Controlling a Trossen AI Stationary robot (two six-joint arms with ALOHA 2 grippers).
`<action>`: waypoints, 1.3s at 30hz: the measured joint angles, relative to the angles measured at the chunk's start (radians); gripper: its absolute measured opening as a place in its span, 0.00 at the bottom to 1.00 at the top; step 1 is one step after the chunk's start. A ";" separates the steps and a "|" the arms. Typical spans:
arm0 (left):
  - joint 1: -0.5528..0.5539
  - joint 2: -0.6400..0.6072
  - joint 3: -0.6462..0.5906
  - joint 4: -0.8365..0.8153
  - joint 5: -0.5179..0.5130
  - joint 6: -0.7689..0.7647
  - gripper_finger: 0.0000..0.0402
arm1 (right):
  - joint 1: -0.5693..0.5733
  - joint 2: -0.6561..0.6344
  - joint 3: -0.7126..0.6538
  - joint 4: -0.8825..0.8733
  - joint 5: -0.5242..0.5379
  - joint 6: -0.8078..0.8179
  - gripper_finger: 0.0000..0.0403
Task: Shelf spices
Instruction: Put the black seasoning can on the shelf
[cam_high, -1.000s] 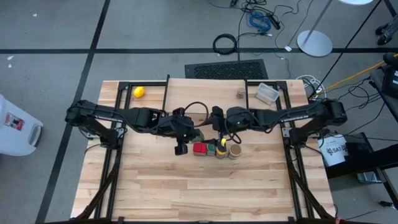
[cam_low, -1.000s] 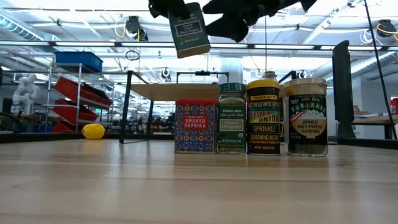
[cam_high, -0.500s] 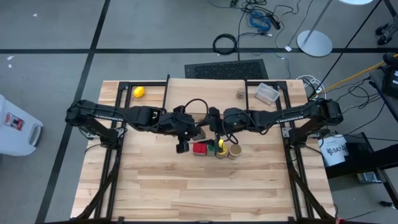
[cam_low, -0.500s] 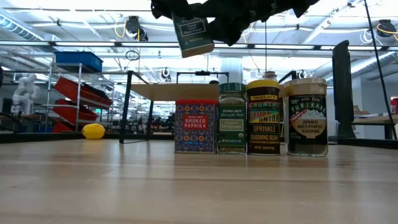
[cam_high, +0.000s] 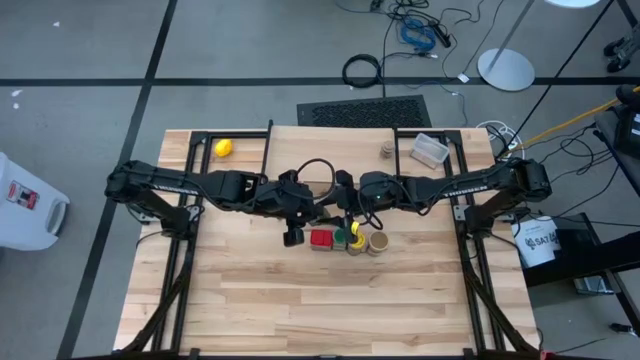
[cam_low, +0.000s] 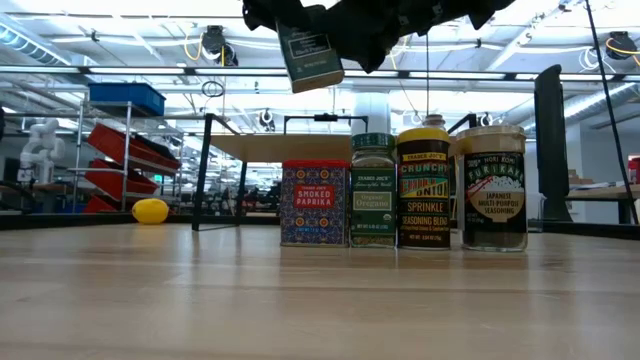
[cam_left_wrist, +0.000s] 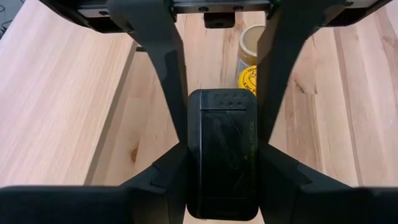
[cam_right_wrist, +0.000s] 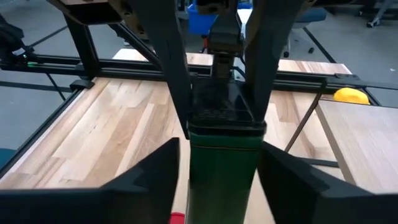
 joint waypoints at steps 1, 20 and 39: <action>-0.001 0.000 0.000 0.000 0.000 -0.001 0.38 | 0.000 0.000 0.000 0.000 0.000 0.000 0.45; -0.001 0.000 0.006 0.050 0.039 -0.028 0.69 | -0.016 0.000 0.000 -0.004 0.001 -0.006 0.28; -0.002 -0.130 0.121 0.024 -0.243 0.055 0.76 | -0.194 -0.161 -0.002 -0.204 -0.002 -0.107 0.28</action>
